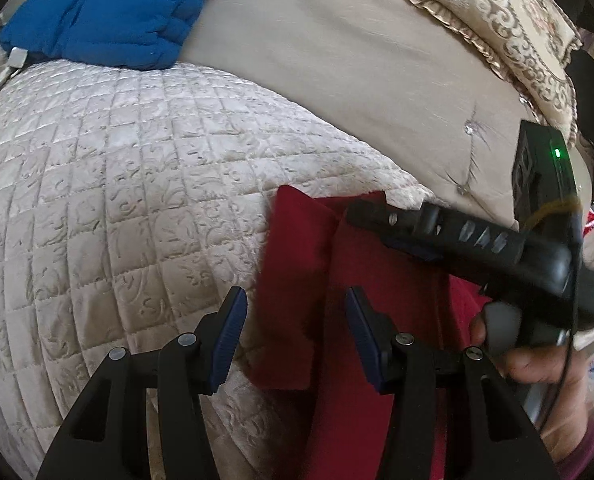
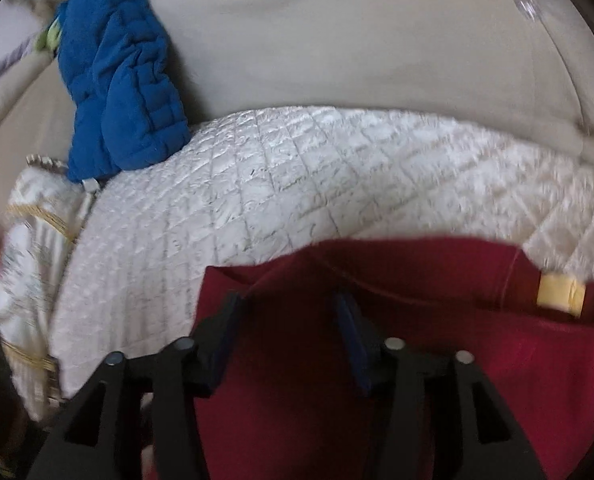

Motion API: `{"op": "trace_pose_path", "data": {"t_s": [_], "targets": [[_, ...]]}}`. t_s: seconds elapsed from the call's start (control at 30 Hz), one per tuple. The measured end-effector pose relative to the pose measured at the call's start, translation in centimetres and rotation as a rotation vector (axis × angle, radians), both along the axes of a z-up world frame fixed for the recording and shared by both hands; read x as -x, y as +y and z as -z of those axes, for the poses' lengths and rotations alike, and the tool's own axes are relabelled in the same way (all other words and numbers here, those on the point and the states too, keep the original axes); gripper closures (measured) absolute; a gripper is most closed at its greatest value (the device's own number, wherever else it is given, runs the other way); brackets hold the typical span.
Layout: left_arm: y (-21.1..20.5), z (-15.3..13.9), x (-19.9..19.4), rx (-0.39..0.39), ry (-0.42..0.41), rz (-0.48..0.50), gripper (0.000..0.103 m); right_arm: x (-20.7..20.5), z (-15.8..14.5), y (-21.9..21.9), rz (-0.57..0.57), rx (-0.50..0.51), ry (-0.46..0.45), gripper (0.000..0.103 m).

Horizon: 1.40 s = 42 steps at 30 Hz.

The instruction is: Fold small clothes

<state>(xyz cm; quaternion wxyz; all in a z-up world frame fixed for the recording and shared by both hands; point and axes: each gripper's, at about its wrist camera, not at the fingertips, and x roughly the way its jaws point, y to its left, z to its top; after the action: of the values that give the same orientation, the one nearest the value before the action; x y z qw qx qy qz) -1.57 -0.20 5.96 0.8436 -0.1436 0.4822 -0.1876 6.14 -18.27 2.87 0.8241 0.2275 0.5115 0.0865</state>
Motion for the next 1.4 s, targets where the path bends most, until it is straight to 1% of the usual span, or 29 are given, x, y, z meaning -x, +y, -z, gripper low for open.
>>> {"op": "trace_pose_path", "data": {"t_s": [0.03,0.07,0.1,0.13,0.17,0.23,0.27,0.33,0.47,0.5,0.53,0.57,0.6,0.63,0.7,0.77,0.8,0.9,1.0,1.07,1.1,1.2,1.23,1.27,1.3,1.33,1.37,1.4], "targets": [[0.0,0.0,0.2,-0.006,0.002,0.003,0.073,-0.3,0.0,0.2,-0.003,-0.02,0.016,0.033],[0.1,0.1,0.3,-0.008,0.004,0.005,0.073,-0.6,0.0,0.6,-0.009,-0.016,0.025,0.028],[0.4,0.2,0.7,-0.004,0.011,0.005,0.073,-1.0,-0.1,1.2,-0.026,0.011,0.04,0.026],[0.6,0.4,0.8,0.002,0.019,0.006,0.072,-1.4,-0.1,1.8,-0.045,0.037,0.049,0.022],[0.8,0.6,1.0,0.01,0.028,0.007,0.071,-1.7,-0.1,2.5,-0.069,0.075,0.061,0.02],[1.1,1.1,0.9,0.028,0.053,0.007,0.063,-2.1,-0.2,3.9,-0.111,0.159,0.076,0.019],[1.0,1.3,0.7,0.031,0.066,0.006,0.062,-2.0,-0.2,4.0,-0.117,0.168,0.076,0.019],[1.0,2.0,0.4,0.044,0.097,-0.003,0.057,-1.8,-0.2,3.7,-0.099,0.141,0.079,0.019],[0.9,2.3,0.1,0.099,0.105,-0.03,0.055,-1.8,-0.4,2.5,-0.073,0.05,0.094,0.019],[1.0,2.3,0.2,0.146,0.1,-0.031,0.058,-1.9,-0.5,2.3,-0.067,0.03,0.102,0.019],[0.9,2.3,0.2,0.205,0.097,-0.011,0.069,-1.9,-0.6,2.2,-0.062,0.015,0.108,0.019],[0.8,2.2,0.2,0.269,0.102,0.019,0.07,-2.1,-0.7,2.1,-0.067,-0.003,0.116,0.019],[0.6,1.9,0.3,0.295,0.088,0.033,0.07,-2.1,-0.8,2.2,-0.077,-0.008,0.123,0.019],[0.4,1.4,0.6,0.294,0.047,0.051,0.07,-2.1,-0.9,2.3,-0.084,-0.007,0.126,0.019],[0.0,0.6,1.0,0.267,0.009,0.086,0.072,-2.3,-0.9,2.3,-0.096,-0.012,0.139,0.019],[-0.1,0.2,1.2,0.273,-0.008,0.101,0.072,-2.5,-0.9,2.2,-0.101,-0.028,0.155,0.019],[-0.2,0.0,1.3,0.289,-0.017,0.113,0.072,-2.7,-0.9,2.2,-0.108,-0.044,0.167,0.019],[-0.6,-0.7,1.7,0.303,-0.047,0.151,0.072,-3.2,-0.7,2.4,-0.141,-0.061,0.201,0.016],[-1.2,-1.5,2.2,0.278,-0.072,0.189,0.072,-3.7,-0.6,3.3,-0.188,-0.02,0.235,0.015],[-1.4,-1.8,2.3,0.282,-0.083,0.215,0.072,-4.0,-0.5,3.9,-0.23,0.013,0.255,0.013],[-1.5,-1.9,2.3,0.281,-0.087,0.224,0.076,-4.1,-0.4,4.4,-0.258,0.036,0.267,0.012],[-1.9,-2.0,2.3,0.269,-0.092,0.241,0.076,-4.0,-0.1,5.2,-0.314,0.117,0.284,0.012],[-1.9,-2.2,2.3,0.274,-0.095,0.246,0.076,-3.8,0.1,5.4,-0.334,0.148,0.284,0.014],[-2.1,-2.2,2.2,0.271,-0.095,0.247,0.076,-3.3,0.0,5.2,-0.336,0.195,0.262,0.026],[-2.2,-2.3,2.2,0.264,-0.095,0.244,0.076,-3.1,-0.1,4.8,-0.327,0.213,0.246,0.035],[-2.3,-2.3,2.0,0.256,-0.097,0.239,0.076,-2.7,-0.3,4.1,-0.313,0.21,0.228,0.049],[-2.2,-2.4,2.2,0.257,-0.096,0.239,0.076,-2.3,-0.5,3.3,-0.293,0.174,0.209,0.058],[-2.1,-2.5,2.4,0.263,-0.094,0.236,0.076,-1.7,-0.7,2.5,-0.273,0.143,0.184,0.062]]}}
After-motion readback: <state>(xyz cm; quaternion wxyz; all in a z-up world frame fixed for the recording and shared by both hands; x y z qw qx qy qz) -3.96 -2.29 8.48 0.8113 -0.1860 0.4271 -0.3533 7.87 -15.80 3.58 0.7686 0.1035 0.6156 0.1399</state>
